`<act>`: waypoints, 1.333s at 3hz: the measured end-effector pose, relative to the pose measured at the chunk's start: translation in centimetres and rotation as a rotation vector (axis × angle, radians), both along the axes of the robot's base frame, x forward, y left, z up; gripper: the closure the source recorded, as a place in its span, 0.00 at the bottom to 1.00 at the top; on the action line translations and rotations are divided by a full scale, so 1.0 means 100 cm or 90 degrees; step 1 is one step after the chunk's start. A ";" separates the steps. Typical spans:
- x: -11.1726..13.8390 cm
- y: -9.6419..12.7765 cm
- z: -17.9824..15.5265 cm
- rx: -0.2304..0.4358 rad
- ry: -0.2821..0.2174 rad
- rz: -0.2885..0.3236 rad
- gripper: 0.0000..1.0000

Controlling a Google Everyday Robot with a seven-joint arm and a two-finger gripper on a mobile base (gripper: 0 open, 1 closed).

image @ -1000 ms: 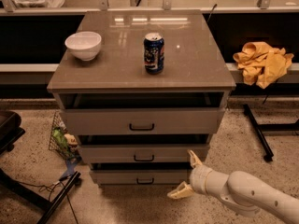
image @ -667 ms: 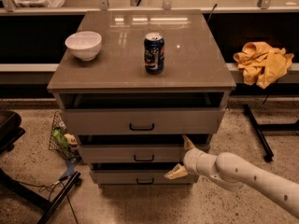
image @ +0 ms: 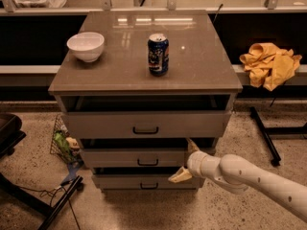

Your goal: Open middle drawer

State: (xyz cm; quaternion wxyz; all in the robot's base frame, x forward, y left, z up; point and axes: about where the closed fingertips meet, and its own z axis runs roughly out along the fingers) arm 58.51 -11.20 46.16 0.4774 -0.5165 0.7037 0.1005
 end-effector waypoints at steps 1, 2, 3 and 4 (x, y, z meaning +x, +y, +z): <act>0.018 -0.004 -0.019 -0.053 0.008 0.015 0.00; 0.018 -0.004 -0.019 -0.052 0.008 0.015 0.00; 0.015 0.006 -0.027 -0.079 0.011 0.031 0.21; 0.015 0.007 -0.026 -0.076 0.011 0.030 0.45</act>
Offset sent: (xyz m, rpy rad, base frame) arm 0.0152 -0.0036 -0.0123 -0.0616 0.0048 0.0146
